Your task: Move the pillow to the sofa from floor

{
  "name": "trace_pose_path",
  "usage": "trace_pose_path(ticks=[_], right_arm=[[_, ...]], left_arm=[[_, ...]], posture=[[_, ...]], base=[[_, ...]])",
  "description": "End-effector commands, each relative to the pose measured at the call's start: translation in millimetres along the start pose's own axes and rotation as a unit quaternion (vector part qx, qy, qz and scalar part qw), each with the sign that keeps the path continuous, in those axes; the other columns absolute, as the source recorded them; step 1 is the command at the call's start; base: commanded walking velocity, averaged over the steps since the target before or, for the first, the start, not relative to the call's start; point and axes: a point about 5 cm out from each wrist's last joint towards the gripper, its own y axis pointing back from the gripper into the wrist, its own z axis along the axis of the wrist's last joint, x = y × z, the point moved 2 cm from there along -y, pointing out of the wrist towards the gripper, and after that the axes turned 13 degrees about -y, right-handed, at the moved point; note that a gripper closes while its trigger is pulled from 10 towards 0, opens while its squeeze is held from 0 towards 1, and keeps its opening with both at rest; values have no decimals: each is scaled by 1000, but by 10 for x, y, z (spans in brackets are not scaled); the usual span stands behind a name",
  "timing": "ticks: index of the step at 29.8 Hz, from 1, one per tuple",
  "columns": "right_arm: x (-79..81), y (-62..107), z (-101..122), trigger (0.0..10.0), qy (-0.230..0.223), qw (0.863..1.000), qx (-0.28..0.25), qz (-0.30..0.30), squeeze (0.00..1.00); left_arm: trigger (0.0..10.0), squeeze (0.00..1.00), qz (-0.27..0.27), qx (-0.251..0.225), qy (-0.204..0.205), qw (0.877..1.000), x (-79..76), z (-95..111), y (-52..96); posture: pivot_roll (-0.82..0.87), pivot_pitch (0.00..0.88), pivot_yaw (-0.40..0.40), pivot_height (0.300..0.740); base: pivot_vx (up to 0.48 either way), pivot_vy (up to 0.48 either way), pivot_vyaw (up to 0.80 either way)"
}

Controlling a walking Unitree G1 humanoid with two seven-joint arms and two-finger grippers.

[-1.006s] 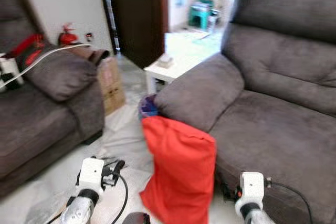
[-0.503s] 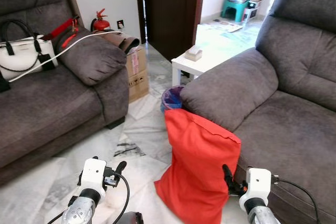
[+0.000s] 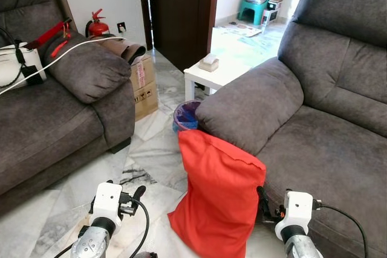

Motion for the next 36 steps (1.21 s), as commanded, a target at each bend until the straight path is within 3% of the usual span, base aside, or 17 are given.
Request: trace_pose_path(ticks=[1,7,16,17,18,20,25,29,34,36], right_arm=[[-63,15,20,10000,0,1000,-4,-9,0],[-78,6,51,10000,-1,1000,-9,-9,0],[-160,1,135,10000,-14,999,-25,-13,0],[-203,5,176,10000,-19,999,-33,-15,141],[-237,6,206,10000,-22,999,-38,-19,816],[-322,4,292,10000,-26,998,-50,-23,1000],[-372,-13,392,10000,-21,999,-50,4,1000],[-259,-14,342,10000,-26,995,-1,99,1000],[-199,18,264,10000,-22,988,35,147,1000],[-116,86,117,10000,-13,977,84,196,1000]], left_arm=[[10000,0,-4,-8,7,1000,-32,40,-15],[10000,0,-6,-8,7,1000,-37,37,-15],[10000,0,-18,-9,-1,1000,-79,28,8],[10000,0,-19,-9,-2,1000,-86,26,12],[10000,0,-20,-8,-2,1000,-89,24,13],[10000,0,-21,-8,-4,1000,-92,20,16],[10000,0,-26,-7,-7,1000,-105,18,15],[10000,0,-31,-5,-11,999,-128,7,23],[10000,0,-34,-5,-13,999,-140,1,29],[10000,0,-36,-5,-12,999,-147,2,28]], posture=[[4,29,25,607],[4,30,25,607],[9,31,23,607],[9,30,23,607],[10,30,23,607],[7,31,23,607],[5,31,22,607],[6,32,20,607],[6,30,19,607],[8,31,19,607]], base=[[375,0,0],[336,0,0],[0,0,0],[0,0,0],[0,0,0],[0,0,0],[0,0,0],[0,0,0],[0,0,0],[0,0,0]])
